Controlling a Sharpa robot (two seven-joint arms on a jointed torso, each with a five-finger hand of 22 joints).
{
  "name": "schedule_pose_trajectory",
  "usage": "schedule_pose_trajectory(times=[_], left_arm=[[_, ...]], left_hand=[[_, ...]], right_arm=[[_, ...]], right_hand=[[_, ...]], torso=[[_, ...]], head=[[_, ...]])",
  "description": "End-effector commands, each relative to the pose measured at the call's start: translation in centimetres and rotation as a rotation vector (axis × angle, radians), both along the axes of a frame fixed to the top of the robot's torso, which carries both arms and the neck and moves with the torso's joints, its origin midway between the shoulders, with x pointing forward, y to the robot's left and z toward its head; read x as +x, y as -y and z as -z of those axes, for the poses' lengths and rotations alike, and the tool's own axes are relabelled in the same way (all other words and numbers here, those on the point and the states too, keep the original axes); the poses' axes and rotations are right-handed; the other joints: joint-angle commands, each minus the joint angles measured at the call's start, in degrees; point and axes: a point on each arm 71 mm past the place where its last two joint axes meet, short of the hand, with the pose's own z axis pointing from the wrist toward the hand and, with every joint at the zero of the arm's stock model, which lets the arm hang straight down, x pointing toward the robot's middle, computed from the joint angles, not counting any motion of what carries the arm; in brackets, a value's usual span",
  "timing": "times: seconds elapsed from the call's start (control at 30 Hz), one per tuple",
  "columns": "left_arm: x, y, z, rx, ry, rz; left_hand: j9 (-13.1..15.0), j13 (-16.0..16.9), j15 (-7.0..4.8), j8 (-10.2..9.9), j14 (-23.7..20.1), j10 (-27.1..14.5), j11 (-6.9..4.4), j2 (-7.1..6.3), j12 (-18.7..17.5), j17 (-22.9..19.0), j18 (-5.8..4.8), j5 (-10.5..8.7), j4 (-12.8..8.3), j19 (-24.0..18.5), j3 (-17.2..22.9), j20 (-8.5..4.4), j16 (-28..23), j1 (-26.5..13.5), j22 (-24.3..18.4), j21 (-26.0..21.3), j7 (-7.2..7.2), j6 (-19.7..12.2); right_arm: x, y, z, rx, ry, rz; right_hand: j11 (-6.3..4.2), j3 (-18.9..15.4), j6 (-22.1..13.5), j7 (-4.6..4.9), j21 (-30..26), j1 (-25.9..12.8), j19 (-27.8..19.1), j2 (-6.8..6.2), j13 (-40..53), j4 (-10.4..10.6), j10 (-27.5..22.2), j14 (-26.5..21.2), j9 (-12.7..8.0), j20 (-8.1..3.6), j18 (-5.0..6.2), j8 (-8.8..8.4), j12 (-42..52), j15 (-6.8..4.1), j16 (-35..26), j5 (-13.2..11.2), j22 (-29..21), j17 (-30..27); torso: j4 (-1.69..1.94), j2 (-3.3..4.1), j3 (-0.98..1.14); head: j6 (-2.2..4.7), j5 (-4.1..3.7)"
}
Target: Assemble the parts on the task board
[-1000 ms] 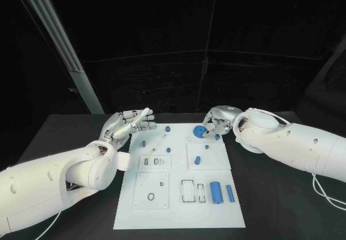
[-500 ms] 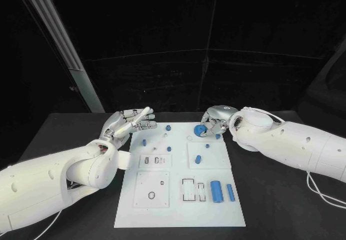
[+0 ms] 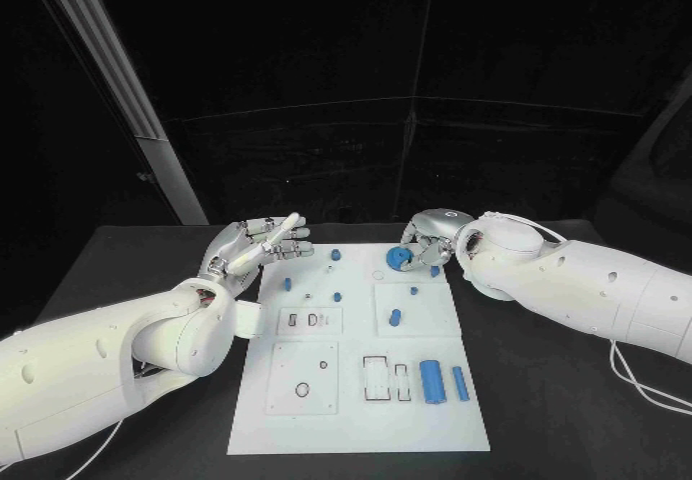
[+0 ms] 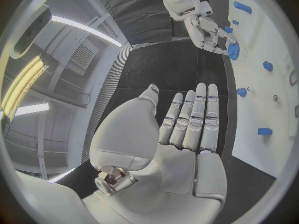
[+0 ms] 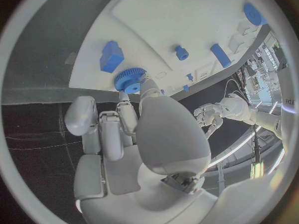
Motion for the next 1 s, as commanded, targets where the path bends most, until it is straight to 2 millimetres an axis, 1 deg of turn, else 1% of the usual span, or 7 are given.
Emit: schedule_pose_trajectory(times=[0.03, 0.13, 0.33, 0.5, 0.6, 0.73, 1.0], left_arm=[[-0.01, 0.13, -0.09, -0.005, 0.001, 0.014], [-0.01, 0.14, -0.09, -0.005, 0.000, 0.014], [-0.01, 0.12, -0.08, -0.005, -0.001, 0.014], [-0.01, 0.10, -0.07, -0.004, -0.002, 0.013], [-0.01, 0.08, -0.07, -0.004, -0.002, 0.013], [-0.02, 0.06, -0.07, -0.004, -0.002, 0.012], [-0.04, 0.04, -0.07, -0.003, -0.005, 0.013]], left_hand=[[-0.1, -0.1, 0.01, -0.4, 0.4, 0.1, 0.20, 0.26, -0.3, -0.1, 0.35, 0.00, -0.4, 0.4, 0.1, 0.04, -0.3, 0.3, -0.1, -0.2, 1.98, 0.0], [-0.1, -0.1, 0.01, -0.4, 0.5, 0.1, 0.20, 0.29, -0.3, -0.1, 0.35, 0.01, -0.4, 0.4, 0.1, 0.04, -0.3, 0.3, -0.1, -0.2, 1.97, 0.0], [-0.1, -0.1, 0.00, -0.5, 0.5, 0.0, 0.20, 0.37, -0.4, -0.1, 0.35, 0.02, -0.5, 0.5, 0.1, 0.03, -0.4, 0.4, -0.1, -0.3, 1.97, 0.0], [-0.1, -0.1, 0.00, -0.5, 0.5, 0.0, 0.20, 0.41, -0.4, -0.1, 0.35, 0.03, -0.6, 0.5, 0.2, 0.03, -0.4, 0.5, -0.2, -0.3, 1.96, 0.0], [-0.1, -0.1, 0.00, -0.5, 0.5, 0.0, 0.19, 0.44, -0.4, -0.1, 0.35, 0.03, -0.6, 0.5, 0.2, 0.03, -0.4, 0.6, -0.2, -0.3, 1.96, 0.0], [-0.1, -0.1, -0.01, -0.5, 0.6, 0.0, 0.19, 0.48, -0.5, -0.1, 0.35, 0.04, -0.7, 0.5, 0.2, 0.02, -0.4, 0.6, -0.2, -0.3, 1.96, 0.0], [-0.1, -0.1, -0.01, -0.6, 0.6, 0.0, 0.20, 0.56, -0.6, -0.2, 0.35, 0.04, -1.0, 0.6, 0.3, 0.02, -0.5, 0.9, -0.3, -0.4, 1.96, 0.0]], right_arm=[[-0.02, -0.09, 0.17, -0.025, -0.009, -0.009], [0.00, -0.14, 0.17, -0.026, -0.008, -0.006], [0.03, -0.17, 0.18, -0.028, -0.009, 0.002], [0.06, -0.14, 0.32, -0.038, -0.024, 0.006], [0.08, -0.14, 0.44, -0.046, -0.038, 0.005], [0.09, -0.15, 0.58, -0.056, -0.053, 0.004], [0.14, -0.06, 0.77, -0.070, -0.074, 0.009]], right_hand=[[-0.09, 0.1, 0.6, -0.09, 0.4, 0.7, 0.3, 0.51, 0.3, -0.2, 0.6, 4.4, 0.1, -0.01, -0.71, 0.45, 0.4, -0.13, 0.3, -0.3, 0.3, 7.7], [-0.17, 0.2, 1.0, -0.20, 0.6, 0.3, 0.5, 0.65, 0.7, -0.1, 0.8, 4.4, 0.1, -0.05, -0.76, 0.53, 0.6, -0.18, 0.4, -0.3, 0.6, 8.0], [-0.31, 0.2, 1.5, -0.36, 0.9, -0.7, 0.6, 0.66, 1.0, 0.3, 1.1, 4.5, 0.0, -0.13, -0.82, 0.44, 0.8, -0.29, 0.5, 0.4, 1.0, 8.3], [-0.30, -0.3, 1.4, -0.38, 1.0, -2.7, 0.5, -0.12, 1.0, 1.0, 1.0, 4.5, -0.2, -0.16, -0.84, -0.05, 0.6, -0.30, 0.5, 1.1, 1.2, 8.3], [-0.29, -0.7, 1.3, -0.39, 1.1, -4.7, 0.5, -0.64, 1.0, 2.0, 1.0, 4.5, -0.2, -0.13, -0.85, -0.40, 0.5, -0.28, 0.5, 2.9, 1.3, 8.3], [-0.25, -0.9, 1.2, -0.38, 1.2, -5.9, 0.4, -1.21, 1.1, 2.6, 1.0, 4.4, -0.2, -0.09, -0.86, -0.69, 0.5, -0.25, 0.5, 3.9, 1.3, 8.3], [-0.22, -0.8, 1.3, -0.36, 1.2, -7.0, 0.3, -1.62, 1.2, 3.3, 1.0, 4.5, -0.2, -0.05, -0.85, -0.90, 0.4, -0.23, 0.5, 4.5, 1.3, 8.3]], torso=[[-0.02, 0.03, 0.03], [0.00, 0.02, -0.01], [0.03, 0.06, -0.01], [0.03, 0.05, 0.00], [0.01, 0.03, -0.01], [0.01, 0.03, -0.01], [0.02, 0.05, 0.02]], head=[[-0.08, 0.00], [-0.13, -0.06], [-0.19, 0.03], [-0.22, 0.02], [-0.24, 0.02], [-0.25, -0.02], [-0.24, -0.06]])
